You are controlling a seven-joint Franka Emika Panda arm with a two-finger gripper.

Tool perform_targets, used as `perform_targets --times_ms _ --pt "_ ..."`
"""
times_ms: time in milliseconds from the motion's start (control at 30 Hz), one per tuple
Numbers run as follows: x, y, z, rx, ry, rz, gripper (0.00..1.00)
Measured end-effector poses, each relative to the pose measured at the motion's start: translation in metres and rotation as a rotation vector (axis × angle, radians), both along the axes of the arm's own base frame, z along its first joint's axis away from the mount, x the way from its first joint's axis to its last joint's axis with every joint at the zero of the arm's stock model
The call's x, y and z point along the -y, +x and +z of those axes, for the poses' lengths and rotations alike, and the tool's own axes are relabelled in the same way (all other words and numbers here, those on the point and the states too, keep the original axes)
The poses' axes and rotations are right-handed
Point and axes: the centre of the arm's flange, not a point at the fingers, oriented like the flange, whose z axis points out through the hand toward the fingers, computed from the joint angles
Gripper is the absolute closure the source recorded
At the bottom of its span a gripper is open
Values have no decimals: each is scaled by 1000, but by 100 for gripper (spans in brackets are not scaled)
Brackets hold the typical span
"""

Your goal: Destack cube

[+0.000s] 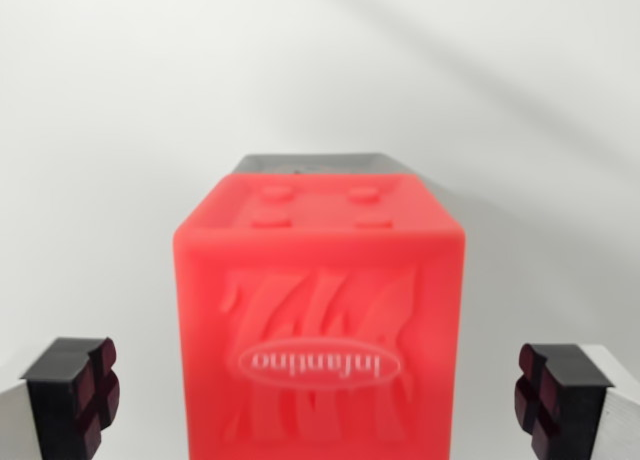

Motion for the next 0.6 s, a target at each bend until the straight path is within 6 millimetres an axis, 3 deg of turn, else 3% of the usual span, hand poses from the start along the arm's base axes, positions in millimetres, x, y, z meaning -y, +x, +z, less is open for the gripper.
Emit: perform_targets --times_ms 400,433,600 --pt "-1 0 -27 2 0 2 0" --pt "-1 0 -28 2 0 3 100" --pt "-1 0 -28 4 0 4 100"
